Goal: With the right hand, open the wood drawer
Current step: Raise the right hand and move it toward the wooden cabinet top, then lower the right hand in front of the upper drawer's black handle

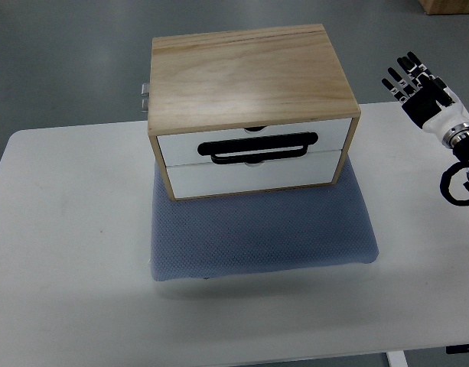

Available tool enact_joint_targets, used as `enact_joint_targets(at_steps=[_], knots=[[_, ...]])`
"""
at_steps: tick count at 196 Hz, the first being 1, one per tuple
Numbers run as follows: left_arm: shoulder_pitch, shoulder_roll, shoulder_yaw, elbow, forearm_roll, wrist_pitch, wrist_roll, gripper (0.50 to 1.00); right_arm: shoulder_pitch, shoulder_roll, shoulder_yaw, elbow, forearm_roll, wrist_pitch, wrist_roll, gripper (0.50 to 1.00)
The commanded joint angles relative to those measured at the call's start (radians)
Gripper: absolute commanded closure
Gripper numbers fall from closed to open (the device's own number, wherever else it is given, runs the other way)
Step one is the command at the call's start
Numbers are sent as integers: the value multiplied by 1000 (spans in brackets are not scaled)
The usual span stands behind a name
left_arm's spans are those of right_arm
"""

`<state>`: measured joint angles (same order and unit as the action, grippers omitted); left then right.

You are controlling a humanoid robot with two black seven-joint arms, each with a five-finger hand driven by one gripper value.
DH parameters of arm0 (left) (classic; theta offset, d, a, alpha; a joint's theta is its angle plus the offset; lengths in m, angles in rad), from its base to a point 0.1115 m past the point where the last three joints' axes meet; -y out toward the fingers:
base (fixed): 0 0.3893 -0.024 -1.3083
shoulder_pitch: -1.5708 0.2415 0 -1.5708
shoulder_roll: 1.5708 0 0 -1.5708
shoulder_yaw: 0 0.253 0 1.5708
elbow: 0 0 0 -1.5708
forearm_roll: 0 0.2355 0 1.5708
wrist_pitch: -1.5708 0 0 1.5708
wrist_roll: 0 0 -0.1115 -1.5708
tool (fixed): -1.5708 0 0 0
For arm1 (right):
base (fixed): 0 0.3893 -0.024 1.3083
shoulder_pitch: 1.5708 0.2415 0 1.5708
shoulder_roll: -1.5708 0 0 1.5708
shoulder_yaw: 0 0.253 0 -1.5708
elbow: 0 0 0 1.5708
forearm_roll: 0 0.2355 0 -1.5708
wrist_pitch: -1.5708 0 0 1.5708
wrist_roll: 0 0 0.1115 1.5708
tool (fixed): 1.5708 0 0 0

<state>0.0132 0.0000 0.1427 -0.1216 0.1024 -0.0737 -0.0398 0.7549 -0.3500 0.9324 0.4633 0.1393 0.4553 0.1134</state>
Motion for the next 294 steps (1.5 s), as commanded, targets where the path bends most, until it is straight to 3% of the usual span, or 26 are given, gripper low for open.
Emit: enact_joint_targets(at_steps=[1, 80, 108, 140, 155, 184, 238, 294], knots=[[-1, 0, 1, 5, 0, 0, 0, 500, 9, -27, -1, 1, -3, 2, 0, 556], [1, 0, 1, 3, 0, 0, 0, 500, 118, -122, -9, 14, -170, 2, 0, 556], [1, 0, 1, 3, 0, 0, 0, 500, 133, -225, -99, 143, -240, 2, 12, 556], [1, 0, 0, 3, 0, 0, 0, 500, 262, -391, -389, 327, -306, 3, 164, 556], [1, 0, 1, 3, 0, 0, 0, 500, 345, -446, -524, 402, -322, 20, 203, 556], [1, 0, 1, 3, 0, 0, 0, 500, 484, -546, -710, 528, -362, 156, 209, 556], [1, 0, 1, 3, 0, 0, 0, 500, 698, -652, -949, 745, -472, 156, 210, 556], [1, 0, 0, 3, 0, 0, 0, 500, 833, -661, -1047, 976, -613, 156, 206, 556]])
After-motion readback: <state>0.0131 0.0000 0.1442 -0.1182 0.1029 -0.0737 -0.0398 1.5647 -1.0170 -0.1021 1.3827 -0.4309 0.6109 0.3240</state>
